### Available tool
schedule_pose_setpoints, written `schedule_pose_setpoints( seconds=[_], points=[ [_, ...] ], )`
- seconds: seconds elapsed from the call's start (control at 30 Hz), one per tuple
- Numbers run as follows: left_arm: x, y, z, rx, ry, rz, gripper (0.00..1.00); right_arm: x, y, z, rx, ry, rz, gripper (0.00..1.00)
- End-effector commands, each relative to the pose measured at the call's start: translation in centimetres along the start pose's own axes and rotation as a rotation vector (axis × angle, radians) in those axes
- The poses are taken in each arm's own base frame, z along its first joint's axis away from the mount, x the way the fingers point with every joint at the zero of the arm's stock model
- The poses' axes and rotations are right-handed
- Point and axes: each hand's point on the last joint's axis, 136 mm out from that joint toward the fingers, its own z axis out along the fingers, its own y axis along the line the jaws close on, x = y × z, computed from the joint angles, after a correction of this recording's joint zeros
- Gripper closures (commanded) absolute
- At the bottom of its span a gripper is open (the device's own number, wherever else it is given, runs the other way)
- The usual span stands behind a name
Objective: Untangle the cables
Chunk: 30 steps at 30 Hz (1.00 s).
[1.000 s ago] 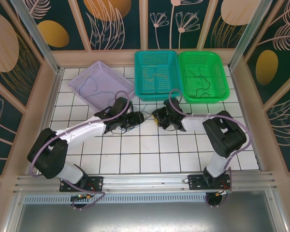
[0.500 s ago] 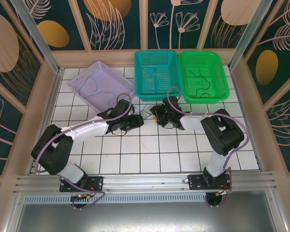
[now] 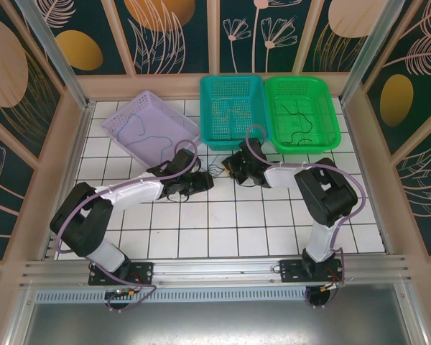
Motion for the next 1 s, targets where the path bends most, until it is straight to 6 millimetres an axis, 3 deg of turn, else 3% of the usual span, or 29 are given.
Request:
schedule_pose_setpoints(
  seconds=[0.0,0.37,0.47,0.63,0.7,0.8,0.97],
  points=[
    [0.1,0.8,0.9,-0.031,-0.010,0.016,0.46,-1.0,0.5,0.3,0.024,-0.026,-0.039,0.83],
    [-0.2,1.8,1.6,-0.083,-0.022,0.030,0.43,-0.9,-1.3,1.2,0.080,-0.004,-0.027,0.82],
    [-0.2,2.2,1.8,-0.097,-0.023,0.032,0.43,-0.9,-0.8,0.9,0.073,-0.008,-0.025,0.99],
    [-0.5,2.9,2.8,-0.134,-0.033,0.029,0.45,-0.5,1.1,-1.7,0.044,-0.014,-0.039,1.00],
    [-0.5,4.0,3.7,-0.185,-0.026,0.026,0.52,0.1,2.0,-3.1,0.039,0.002,-0.045,1.00],
    [-0.4,6.1,4.0,-0.300,-0.027,0.014,0.75,0.4,3.3,-5.9,0.037,-0.011,-0.073,1.00],
    [0.3,8.1,3.4,-0.364,-0.033,0.000,0.97,-2.8,4.3,-11.9,0.016,-0.124,-0.081,1.00]
  ],
)
